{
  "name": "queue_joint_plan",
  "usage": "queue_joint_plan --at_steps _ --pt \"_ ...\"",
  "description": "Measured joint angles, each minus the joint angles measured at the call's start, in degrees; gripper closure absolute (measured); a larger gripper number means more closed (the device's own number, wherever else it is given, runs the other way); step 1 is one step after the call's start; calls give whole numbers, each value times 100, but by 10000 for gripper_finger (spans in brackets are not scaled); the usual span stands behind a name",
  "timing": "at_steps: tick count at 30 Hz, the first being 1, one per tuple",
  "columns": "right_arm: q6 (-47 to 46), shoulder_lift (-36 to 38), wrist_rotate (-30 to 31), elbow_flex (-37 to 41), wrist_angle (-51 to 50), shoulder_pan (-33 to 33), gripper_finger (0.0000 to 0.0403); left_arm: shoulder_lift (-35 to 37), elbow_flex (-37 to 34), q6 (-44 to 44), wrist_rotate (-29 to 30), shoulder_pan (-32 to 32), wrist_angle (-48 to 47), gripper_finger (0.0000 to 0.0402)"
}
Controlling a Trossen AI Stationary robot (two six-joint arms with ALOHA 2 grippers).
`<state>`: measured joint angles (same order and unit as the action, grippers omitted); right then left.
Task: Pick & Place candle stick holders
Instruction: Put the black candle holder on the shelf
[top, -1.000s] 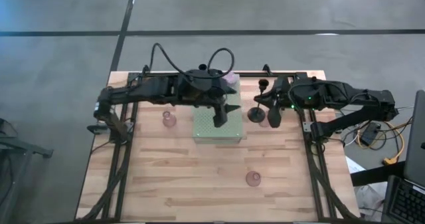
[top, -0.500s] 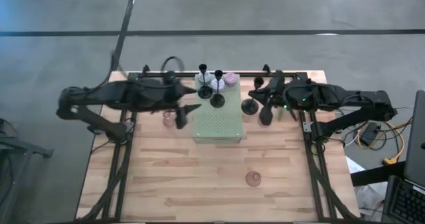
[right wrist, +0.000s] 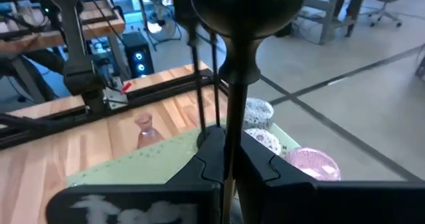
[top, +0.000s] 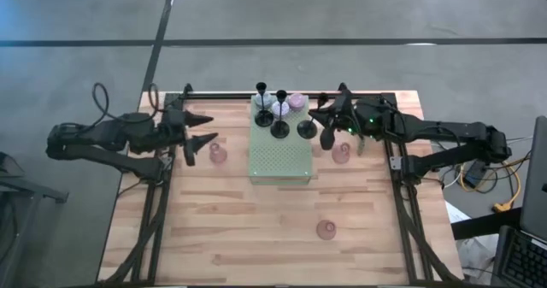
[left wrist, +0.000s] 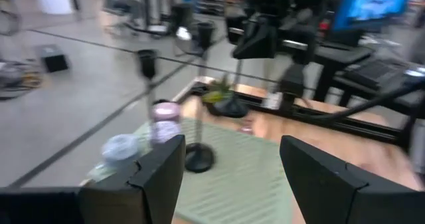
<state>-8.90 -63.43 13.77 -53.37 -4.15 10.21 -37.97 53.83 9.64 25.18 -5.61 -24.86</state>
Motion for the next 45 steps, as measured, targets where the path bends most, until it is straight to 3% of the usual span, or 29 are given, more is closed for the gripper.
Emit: queue_joint_plan --at_steps 5,15,30,45 --pt "156 -159 -227 84 70 354 394 478 -442 -43 580 0 -2 152" --pt "443 -752 -528 -151 52 683 394 745 -716 -571 1054 0 -2 154" --pt "441 -1215 -1221 -235 420 1126 394 769 -682 -769 1096 4 5 154" --pt "429 -1463 -1218 -235 630 1146 394 765 -685 -709 1094 4 90 154"
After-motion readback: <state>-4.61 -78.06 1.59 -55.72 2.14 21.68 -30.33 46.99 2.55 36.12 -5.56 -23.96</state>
